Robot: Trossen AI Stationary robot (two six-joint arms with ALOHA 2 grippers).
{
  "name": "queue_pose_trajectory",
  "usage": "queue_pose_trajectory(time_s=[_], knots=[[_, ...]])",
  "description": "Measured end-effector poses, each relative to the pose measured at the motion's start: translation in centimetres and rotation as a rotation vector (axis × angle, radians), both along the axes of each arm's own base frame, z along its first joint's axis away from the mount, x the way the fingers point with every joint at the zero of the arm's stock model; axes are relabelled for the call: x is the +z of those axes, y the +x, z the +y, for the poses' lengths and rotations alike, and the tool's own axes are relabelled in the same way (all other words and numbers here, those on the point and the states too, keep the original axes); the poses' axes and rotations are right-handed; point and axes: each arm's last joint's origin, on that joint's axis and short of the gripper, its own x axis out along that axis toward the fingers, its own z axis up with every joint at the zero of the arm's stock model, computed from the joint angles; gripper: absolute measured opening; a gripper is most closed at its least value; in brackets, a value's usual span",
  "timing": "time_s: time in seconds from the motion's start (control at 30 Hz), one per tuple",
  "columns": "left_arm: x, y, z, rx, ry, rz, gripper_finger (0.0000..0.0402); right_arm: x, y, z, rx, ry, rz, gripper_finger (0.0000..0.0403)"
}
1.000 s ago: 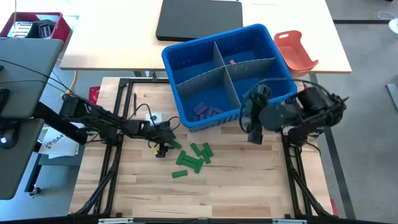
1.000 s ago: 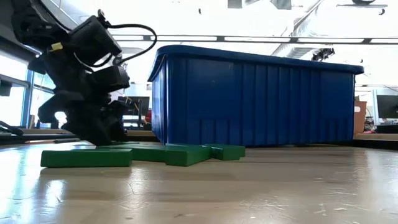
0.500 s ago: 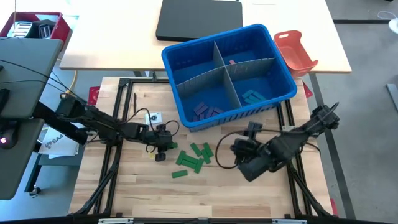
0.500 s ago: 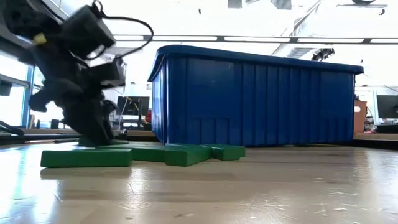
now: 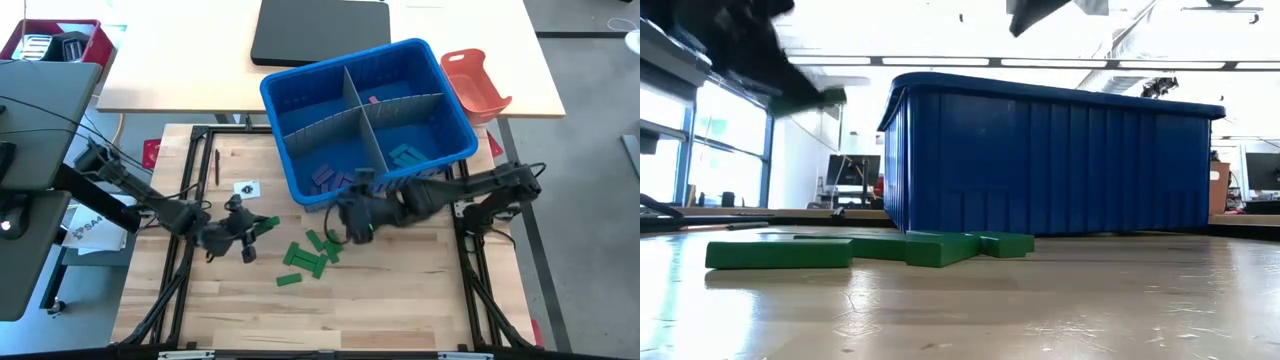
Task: Sort blocks
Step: Put the green block into the blue bin
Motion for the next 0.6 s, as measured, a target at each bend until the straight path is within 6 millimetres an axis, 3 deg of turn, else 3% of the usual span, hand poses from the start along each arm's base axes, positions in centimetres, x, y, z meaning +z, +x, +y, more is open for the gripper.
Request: queue_pose_trajectory(time_s=[0.17,0.27,0.43,0.6], knots=[[0.7,-0.7,-1.1,-0.001,0.018,-0.084,0.0089,-1.0,1.7,-4.9,0.031,0.123,0.059,0.0243],[1.5,-0.7,-1.6,-0.002,0.008,-0.16,0.0089,-1.5,2.1,-6.8,0.047,0.226,0.08,0.0235],[3.3,-0.7,-1.9,-0.046,0.008,-0.27,0.0089,-2.7,2.6,-7.7,0.052,0.304,0.128,0.0173],[5.5,-1.0,-1.6,-0.056,0.022,-0.33,0.0089,-3.6,3.2,-7.7,0.059,0.275,0.157,0.0093]])
